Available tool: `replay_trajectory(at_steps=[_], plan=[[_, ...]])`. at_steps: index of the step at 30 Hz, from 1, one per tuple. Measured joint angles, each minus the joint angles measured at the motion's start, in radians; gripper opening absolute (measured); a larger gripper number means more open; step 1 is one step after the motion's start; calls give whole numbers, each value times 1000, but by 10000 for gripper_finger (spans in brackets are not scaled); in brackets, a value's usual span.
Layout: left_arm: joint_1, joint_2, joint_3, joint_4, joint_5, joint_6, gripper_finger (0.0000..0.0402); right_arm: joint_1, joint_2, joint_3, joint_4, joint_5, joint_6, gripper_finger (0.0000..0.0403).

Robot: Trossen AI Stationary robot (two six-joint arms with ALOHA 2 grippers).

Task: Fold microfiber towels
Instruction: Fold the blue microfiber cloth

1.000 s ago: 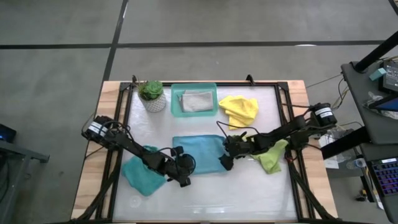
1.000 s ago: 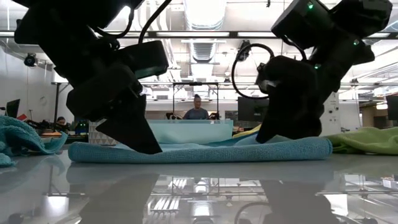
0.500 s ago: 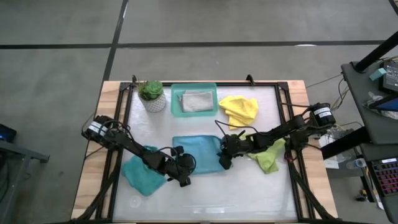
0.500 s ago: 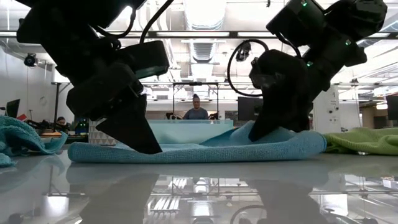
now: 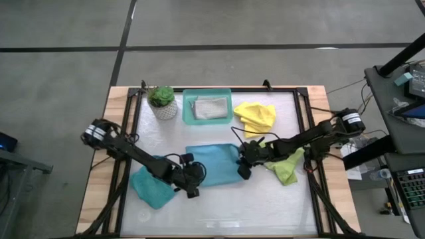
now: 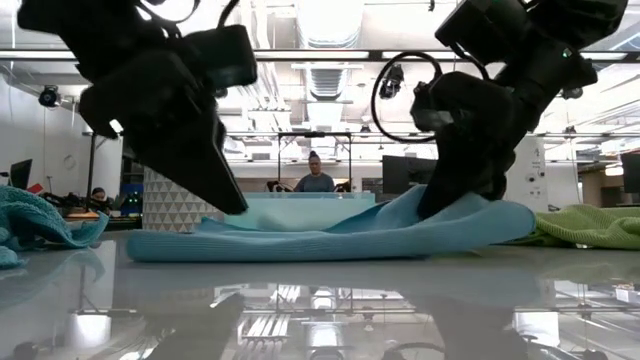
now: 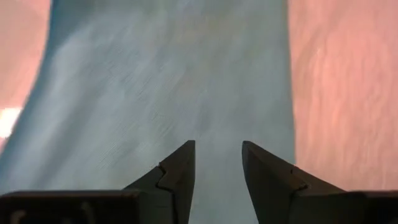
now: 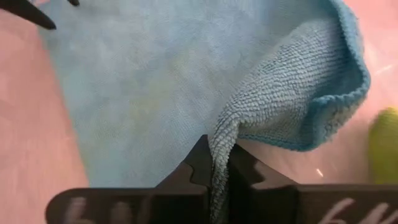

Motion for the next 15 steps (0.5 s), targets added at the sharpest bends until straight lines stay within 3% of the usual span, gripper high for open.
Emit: replay_trajectory(at_steps=[5,15], plan=[[-3,-50,-13,-82,-21,-31,118,-21,-62,23,-165,-3,-10,9],[-29,-49,-133,-63,-3,-149,118,-27,-109,156,-521,5,-24,9]])
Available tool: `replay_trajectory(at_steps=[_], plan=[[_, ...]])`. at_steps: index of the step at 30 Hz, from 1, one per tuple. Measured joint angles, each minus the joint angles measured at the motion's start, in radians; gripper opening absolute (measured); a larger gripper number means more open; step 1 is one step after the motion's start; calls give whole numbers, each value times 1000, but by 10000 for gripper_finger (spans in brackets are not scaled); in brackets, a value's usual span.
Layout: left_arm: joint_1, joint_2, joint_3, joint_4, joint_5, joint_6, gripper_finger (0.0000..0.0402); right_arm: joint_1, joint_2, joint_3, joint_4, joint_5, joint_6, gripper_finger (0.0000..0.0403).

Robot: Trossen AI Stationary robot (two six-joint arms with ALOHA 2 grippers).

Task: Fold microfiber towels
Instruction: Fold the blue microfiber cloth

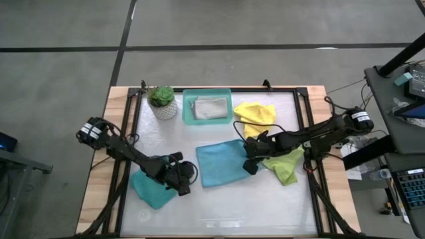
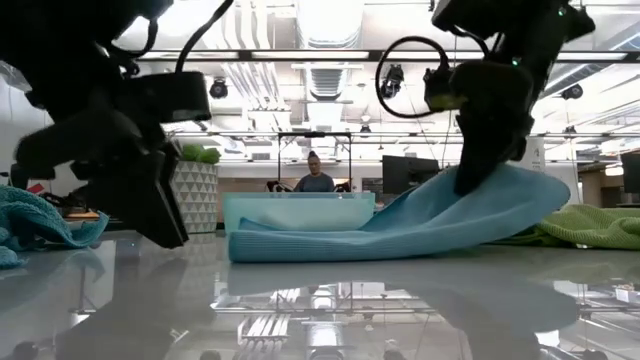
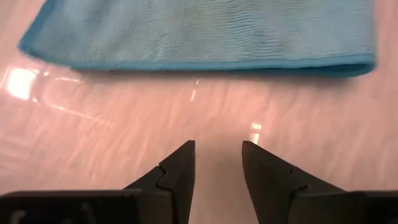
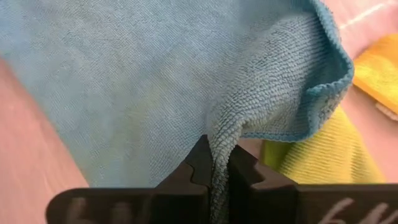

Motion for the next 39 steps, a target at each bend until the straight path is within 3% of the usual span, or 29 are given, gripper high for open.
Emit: replay_trajectory(at_steps=[6,13,20,27,39], plan=[[2,-1,-67,143,-11,1,118,0,2,79,-41,0,9,9],[2,-3,-86,178,-15,-4,118,0,2,136,-32,0,28,9],[2,-2,-87,198,-4,28,118,-13,28,131,84,-4,39,9],[4,-2,-94,227,-7,29,118,-31,157,191,122,-66,29,9],[6,3,-96,326,-48,42,118,-33,425,444,87,-108,-57,18]])
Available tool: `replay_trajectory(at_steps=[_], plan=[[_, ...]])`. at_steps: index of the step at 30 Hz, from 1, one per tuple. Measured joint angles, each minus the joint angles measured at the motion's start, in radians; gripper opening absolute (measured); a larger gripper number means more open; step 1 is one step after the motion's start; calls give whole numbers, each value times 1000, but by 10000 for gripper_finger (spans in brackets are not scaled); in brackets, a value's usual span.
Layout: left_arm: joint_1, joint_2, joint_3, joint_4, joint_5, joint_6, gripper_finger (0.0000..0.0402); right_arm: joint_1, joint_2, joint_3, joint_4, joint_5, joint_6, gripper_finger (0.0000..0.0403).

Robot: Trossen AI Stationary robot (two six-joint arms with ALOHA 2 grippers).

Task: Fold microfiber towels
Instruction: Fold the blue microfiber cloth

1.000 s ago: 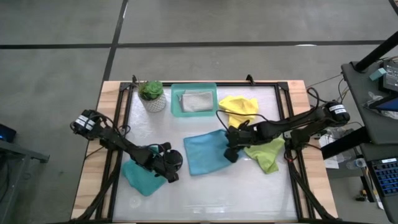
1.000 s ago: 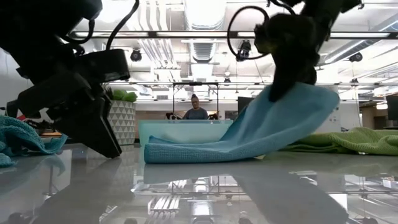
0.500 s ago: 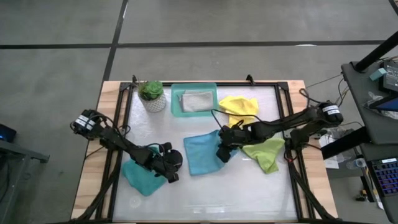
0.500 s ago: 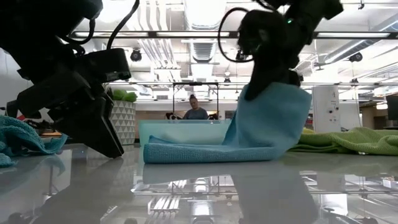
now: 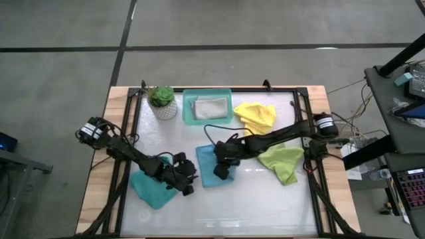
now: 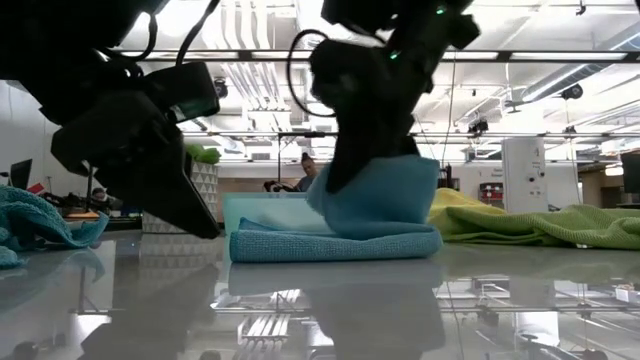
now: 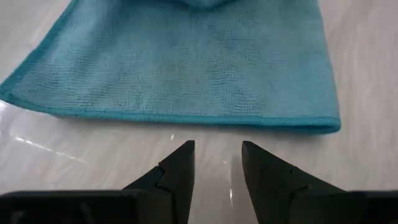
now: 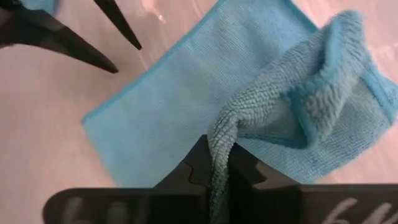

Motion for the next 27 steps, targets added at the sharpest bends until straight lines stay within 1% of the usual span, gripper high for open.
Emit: replay_trajectory(at_steps=[3,6,12,16,21,27], plan=[[1,0,0,6,-10,12,118,-2,47,56,-36,1,-17,41],[4,0,0,16,-14,13,118,-2,77,108,-48,-2,-35,75],[3,0,5,21,-14,10,118,-2,75,140,-58,-2,-79,147],[3,0,5,22,-13,6,118,6,66,167,-33,2,-102,181],[3,0,5,22,-13,5,118,7,83,175,-12,2,-100,204],[3,0,5,38,-13,5,118,11,88,175,13,2,-128,207]])
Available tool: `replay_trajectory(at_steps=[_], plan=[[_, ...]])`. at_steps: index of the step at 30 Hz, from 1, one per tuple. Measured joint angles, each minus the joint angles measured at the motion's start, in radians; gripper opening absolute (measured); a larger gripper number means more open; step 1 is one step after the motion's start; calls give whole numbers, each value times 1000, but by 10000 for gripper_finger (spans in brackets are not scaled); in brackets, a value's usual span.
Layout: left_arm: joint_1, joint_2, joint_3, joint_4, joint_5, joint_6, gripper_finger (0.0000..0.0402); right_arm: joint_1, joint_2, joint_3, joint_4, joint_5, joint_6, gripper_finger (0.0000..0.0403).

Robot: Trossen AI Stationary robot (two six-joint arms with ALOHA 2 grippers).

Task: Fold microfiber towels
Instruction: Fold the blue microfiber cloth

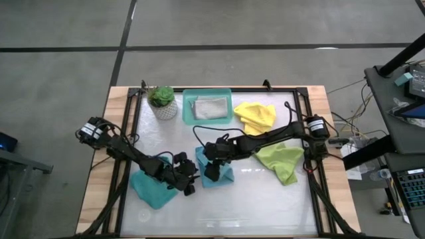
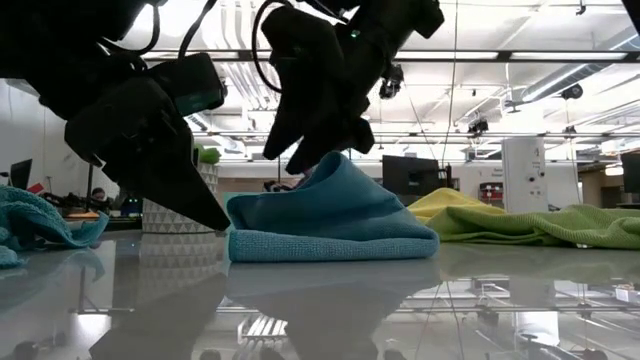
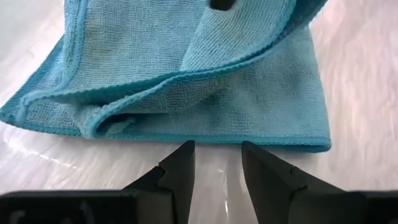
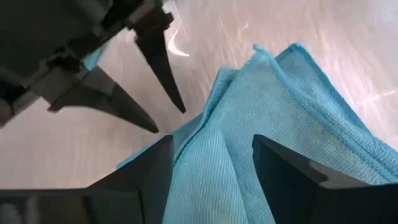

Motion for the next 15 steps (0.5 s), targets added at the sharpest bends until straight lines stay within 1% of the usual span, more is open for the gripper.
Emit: replay_trajectory(at_steps=[4,9,11,15], plan=[[0,0,0,6,10,0,118,4,-30,-1,-76,-5,-86,206],[0,0,0,7,12,0,118,21,-107,-7,-207,0,-257,206],[0,0,0,9,13,4,118,30,-126,-29,-217,-1,-306,206],[0,0,0,8,13,7,118,45,-147,-80,-174,-11,-390,205]])
